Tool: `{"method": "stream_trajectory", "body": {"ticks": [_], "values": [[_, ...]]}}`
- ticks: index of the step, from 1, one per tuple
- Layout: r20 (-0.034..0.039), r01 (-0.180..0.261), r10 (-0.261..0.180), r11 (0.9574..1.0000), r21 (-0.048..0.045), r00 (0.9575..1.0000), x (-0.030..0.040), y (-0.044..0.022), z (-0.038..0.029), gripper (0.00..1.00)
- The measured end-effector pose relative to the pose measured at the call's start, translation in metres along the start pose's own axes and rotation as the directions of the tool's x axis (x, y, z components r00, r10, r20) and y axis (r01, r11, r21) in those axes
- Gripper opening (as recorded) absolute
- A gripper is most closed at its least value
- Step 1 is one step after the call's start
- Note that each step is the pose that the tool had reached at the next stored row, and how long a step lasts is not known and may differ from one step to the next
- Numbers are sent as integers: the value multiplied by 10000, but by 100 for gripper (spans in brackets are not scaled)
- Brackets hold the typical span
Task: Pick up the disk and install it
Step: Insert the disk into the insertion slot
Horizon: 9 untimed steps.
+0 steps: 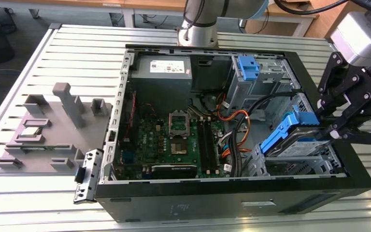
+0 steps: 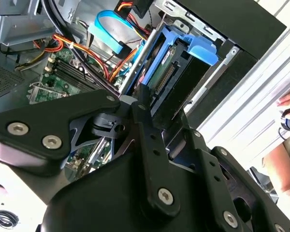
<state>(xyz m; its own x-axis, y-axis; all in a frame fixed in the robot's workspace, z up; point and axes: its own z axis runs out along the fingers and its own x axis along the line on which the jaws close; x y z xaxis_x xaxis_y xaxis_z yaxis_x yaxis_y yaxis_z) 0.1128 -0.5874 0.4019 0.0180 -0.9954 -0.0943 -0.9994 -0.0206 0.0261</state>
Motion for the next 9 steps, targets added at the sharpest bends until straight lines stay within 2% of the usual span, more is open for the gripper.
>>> {"method": "stream_trajectory", "body": {"ticks": [8, 9], "values": [[-2, 1, -1, 10000, 1, 10000, 1, 0, 3, 36], [-1, 0, 0, 10000, 1, 10000, 1, 0, 3, 42]]}}
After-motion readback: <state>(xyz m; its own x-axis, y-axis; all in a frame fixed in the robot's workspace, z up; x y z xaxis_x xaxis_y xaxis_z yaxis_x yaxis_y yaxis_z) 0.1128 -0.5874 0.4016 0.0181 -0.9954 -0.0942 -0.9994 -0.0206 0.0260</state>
